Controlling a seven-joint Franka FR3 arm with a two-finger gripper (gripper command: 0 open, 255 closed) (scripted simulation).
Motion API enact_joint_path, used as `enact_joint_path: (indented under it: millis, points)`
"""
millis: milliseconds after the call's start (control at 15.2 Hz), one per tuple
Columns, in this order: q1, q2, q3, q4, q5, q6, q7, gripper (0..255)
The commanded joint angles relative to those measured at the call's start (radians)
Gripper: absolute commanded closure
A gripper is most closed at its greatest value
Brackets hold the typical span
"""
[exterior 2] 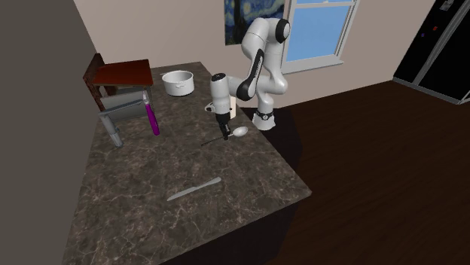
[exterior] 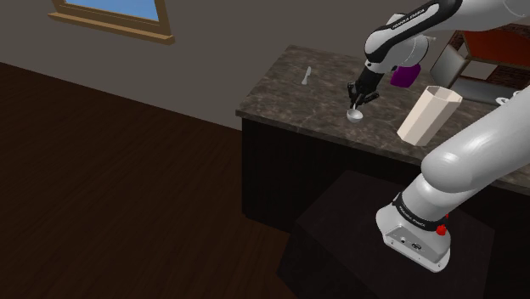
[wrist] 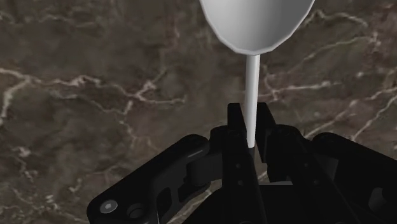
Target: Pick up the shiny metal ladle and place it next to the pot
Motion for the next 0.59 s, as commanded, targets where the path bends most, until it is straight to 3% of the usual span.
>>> enact_joint_path:
  millis: [0,528]
  points:
    - [0.000,0.000,0.000,0.000,0.000,0.000,0.000,255]
    - [-0.008,-0.063,0.010,0.043,-0.029,-0.103,0.030,255]
